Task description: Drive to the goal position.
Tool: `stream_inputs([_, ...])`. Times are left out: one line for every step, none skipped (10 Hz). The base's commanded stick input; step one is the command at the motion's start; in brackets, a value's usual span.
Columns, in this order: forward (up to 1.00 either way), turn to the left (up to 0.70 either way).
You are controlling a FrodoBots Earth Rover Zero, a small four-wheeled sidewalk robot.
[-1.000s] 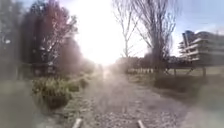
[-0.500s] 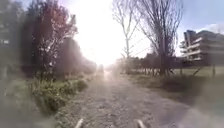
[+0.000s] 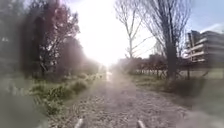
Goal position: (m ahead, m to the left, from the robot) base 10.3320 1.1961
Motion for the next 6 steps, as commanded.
stream_inputs([0.70, 0.00])
stream_inputs([0.70, 0.00])
stream_inputs([0.70, 0.00])
stream_inputs([0.70, 0.00])
stream_inputs([0.70, 0.00])
stream_inputs([0.70, 0.00])
